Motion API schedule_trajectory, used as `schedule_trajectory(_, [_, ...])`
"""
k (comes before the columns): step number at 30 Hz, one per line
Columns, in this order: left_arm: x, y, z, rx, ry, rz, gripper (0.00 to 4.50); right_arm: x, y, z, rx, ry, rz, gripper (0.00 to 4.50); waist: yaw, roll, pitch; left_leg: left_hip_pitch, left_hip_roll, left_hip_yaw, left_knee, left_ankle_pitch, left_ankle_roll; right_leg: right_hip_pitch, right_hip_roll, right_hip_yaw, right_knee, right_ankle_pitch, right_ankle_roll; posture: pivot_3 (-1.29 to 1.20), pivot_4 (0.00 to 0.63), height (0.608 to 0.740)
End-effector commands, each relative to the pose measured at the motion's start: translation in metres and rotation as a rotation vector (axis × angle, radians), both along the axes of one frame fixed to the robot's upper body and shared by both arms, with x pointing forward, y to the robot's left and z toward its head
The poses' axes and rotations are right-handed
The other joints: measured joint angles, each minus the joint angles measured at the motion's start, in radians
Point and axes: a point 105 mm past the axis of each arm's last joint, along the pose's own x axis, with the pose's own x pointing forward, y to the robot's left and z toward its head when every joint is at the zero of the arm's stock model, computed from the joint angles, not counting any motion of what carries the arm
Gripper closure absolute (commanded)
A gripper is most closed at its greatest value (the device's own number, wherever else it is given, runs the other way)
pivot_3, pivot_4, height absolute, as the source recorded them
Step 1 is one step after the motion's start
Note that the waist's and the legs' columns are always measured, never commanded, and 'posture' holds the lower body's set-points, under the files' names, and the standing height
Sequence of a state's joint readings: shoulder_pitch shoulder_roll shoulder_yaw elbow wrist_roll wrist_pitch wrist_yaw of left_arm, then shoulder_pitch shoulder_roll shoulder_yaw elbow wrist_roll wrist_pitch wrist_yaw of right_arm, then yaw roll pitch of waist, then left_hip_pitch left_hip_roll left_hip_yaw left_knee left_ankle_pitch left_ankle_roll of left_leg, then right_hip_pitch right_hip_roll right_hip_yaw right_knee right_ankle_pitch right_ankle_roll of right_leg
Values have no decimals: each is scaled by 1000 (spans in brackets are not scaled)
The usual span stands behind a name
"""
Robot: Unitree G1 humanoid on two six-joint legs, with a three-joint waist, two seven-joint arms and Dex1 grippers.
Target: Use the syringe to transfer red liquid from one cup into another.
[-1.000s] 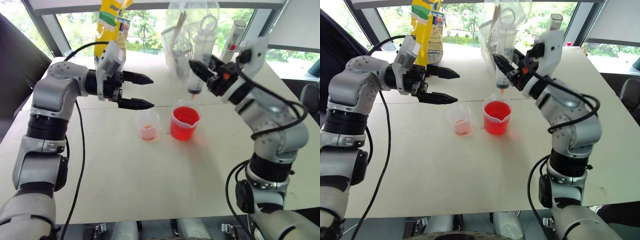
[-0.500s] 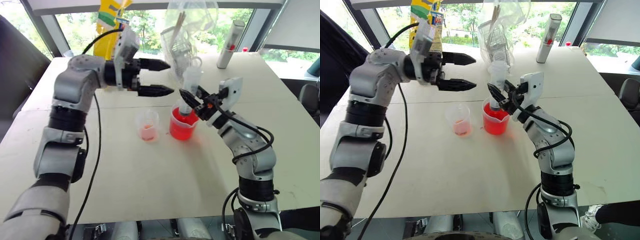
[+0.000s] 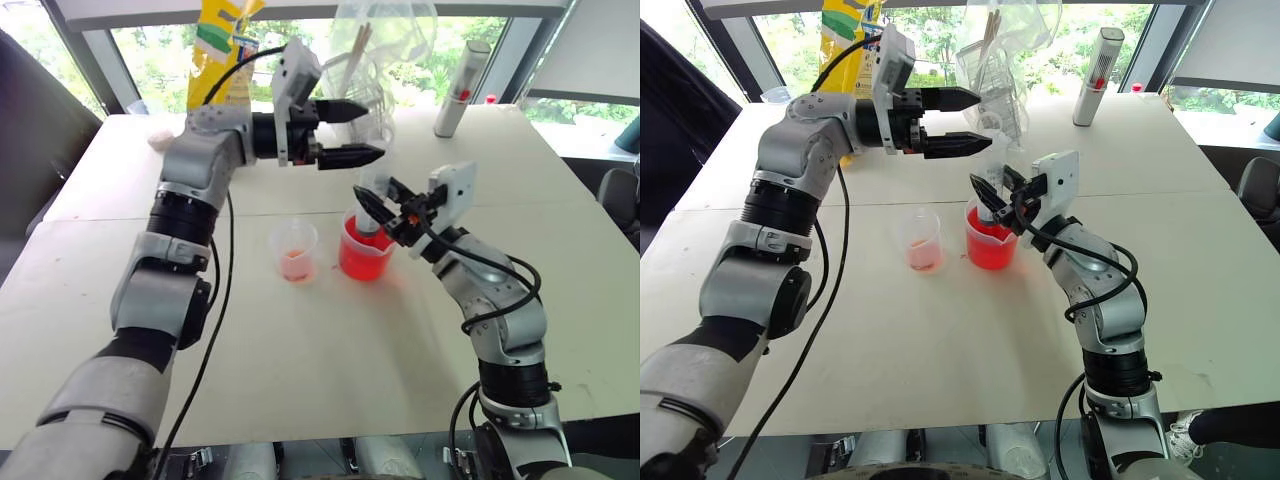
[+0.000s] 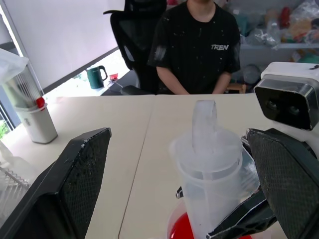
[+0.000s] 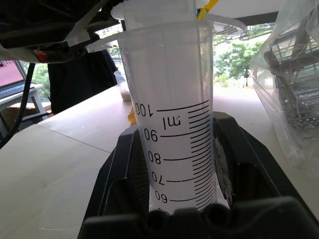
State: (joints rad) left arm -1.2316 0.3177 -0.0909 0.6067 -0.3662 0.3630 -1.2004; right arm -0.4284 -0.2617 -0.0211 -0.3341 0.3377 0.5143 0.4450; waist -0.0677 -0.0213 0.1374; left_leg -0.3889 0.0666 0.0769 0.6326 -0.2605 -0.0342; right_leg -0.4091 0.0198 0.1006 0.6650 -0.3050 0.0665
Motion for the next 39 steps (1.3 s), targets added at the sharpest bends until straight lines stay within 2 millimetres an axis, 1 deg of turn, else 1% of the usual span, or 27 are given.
schedule_trajectory(1, [-7,-4,18,-20,-55,-40,262,-3,-1,9,-2,-49,5,3120,0,0,0,0,0,0,0,0,0,0,0,0,0,0,0,0,150,739])
schedule_trajectory(3, [-8,-6,18,-19,-51,-45,861,-3,-1,8,-5,-48,5,3120,0,0,0,0,0,0,0,0,0,0,0,0,0,0,0,0,150,739])
schedule_trajectory(10, [-12,-6,17,-27,-25,-76,4310,-3,1,6,-18,-47,7,3120,1,0,0,0,0,0,0,0,0,0,0,0,0,0,0,0,150,739])
schedule_trajectory(11, [-12,-6,17,-27,-25,-78,4416,-3,1,6,-20,-46,8,3120,1,0,0,0,0,0,0,0,0,0,0,0,0,0,0,0,150,739])
schedule_trajectory(14, [-16,-6,18,-26,-30,-99,4416,-3,2,5,-22,-41,11,3120,0,0,0,0,0,0,0,0,0,0,0,0,0,0,0,0,150,739])
schedule_trajectory(22, [-13,-4,41,-75,-65,-72,4416,-2,5,-7,-18,13,33,3120,1,0,0,0,0,0,0,0,0,0,0,0,0,0,0,0,150,739])
schedule_trajectory(30, [-7,0,61,-121,-101,-35,4416,-4,8,-24,-27,69,52,3120,0,0,0,0,0,0,0,0,0,0,0,0,0,0,0,0,150,739])
schedule_trajectory(39, [-4,0,70,-139,-123,-21,4416,-3,6,-40,-21,117,48,3120,0,0,0,0,0,0,0,0,0,0,0,0,0,0,0,0,150,739])
